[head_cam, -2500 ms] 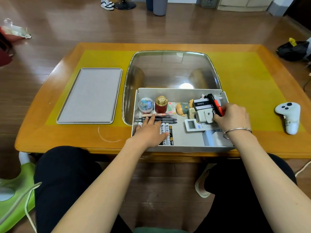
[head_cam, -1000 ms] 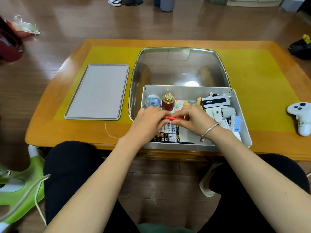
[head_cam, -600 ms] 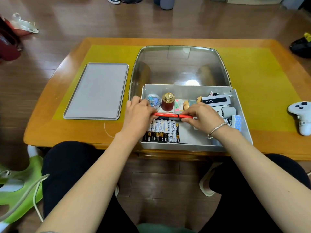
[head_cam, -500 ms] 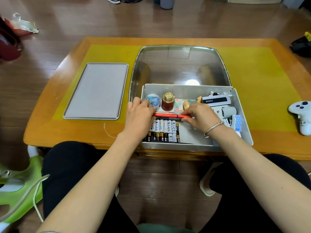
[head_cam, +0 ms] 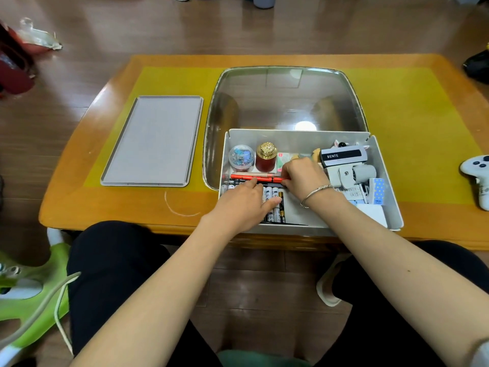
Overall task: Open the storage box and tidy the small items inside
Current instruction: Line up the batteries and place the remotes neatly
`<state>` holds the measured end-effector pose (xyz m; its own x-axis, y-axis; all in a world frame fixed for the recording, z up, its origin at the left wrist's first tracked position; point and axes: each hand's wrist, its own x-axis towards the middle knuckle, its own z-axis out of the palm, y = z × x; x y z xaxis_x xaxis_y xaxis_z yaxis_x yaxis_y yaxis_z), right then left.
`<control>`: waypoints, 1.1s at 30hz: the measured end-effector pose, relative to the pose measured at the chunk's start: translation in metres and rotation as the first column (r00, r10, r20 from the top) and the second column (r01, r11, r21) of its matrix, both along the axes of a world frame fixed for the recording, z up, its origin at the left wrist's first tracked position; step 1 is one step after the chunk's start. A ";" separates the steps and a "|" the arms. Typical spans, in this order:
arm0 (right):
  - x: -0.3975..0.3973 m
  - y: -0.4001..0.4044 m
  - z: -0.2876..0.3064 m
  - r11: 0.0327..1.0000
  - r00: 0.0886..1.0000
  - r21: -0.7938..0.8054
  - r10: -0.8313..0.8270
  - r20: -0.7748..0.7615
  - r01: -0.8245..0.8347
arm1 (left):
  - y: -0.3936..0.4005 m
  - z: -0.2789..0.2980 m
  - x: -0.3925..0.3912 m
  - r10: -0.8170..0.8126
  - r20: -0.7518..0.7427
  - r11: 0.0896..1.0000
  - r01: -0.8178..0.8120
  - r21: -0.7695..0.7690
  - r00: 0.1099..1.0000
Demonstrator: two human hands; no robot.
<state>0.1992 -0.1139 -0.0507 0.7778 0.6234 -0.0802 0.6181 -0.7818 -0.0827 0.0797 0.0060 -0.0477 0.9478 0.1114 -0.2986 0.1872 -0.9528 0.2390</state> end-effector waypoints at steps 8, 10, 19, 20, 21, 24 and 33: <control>-0.001 -0.006 0.010 0.993 0.998 0.109 0.049 -0.039 -0.044 | 0.000 -0.004 0.004 0.036 -0.074 0.999 -0.039 -0.037 0.997; -0.003 -0.015 0.018 0.987 0.995 0.146 0.080 -0.053 -0.072 | 0.000 -0.004 0.004 0.035 -0.064 0.999 -0.037 -0.031 0.997; -0.023 -0.038 0.036 0.974 0.875 -0.101 0.134 -0.465 -0.203 | 0.000 -0.002 0.005 0.007 -0.069 1.000 -0.007 -0.001 0.998; -0.025 -0.036 0.033 0.966 0.871 -0.125 0.143 -0.469 -0.226 | 0.000 -0.002 0.005 0.011 -0.077 1.000 -0.011 -0.004 0.997; -0.026 -0.034 0.030 0.958 0.871 -0.142 0.159 -0.466 -0.250 | 0.000 -0.003 0.005 0.013 -0.084 1.000 -0.013 -0.007 0.996; -0.028 -0.028 0.024 0.936 0.860 -0.175 0.193 -0.473 -0.306 | 0.000 -0.004 0.006 0.011 -0.100 1.000 -0.012 -0.013 0.995; -0.020 -0.042 0.030 0.986 0.886 0.003 0.150 -0.439 -0.166 | -0.001 0.000 -0.003 0.090 0.345 0.990 -0.046 -0.135 0.934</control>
<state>0.1794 -0.1562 -0.0203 0.5508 0.7261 -0.4117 0.6417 -0.6838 -0.3474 0.0771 0.0048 -0.0480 0.9860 0.1630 0.0345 0.1342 -0.8998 0.4152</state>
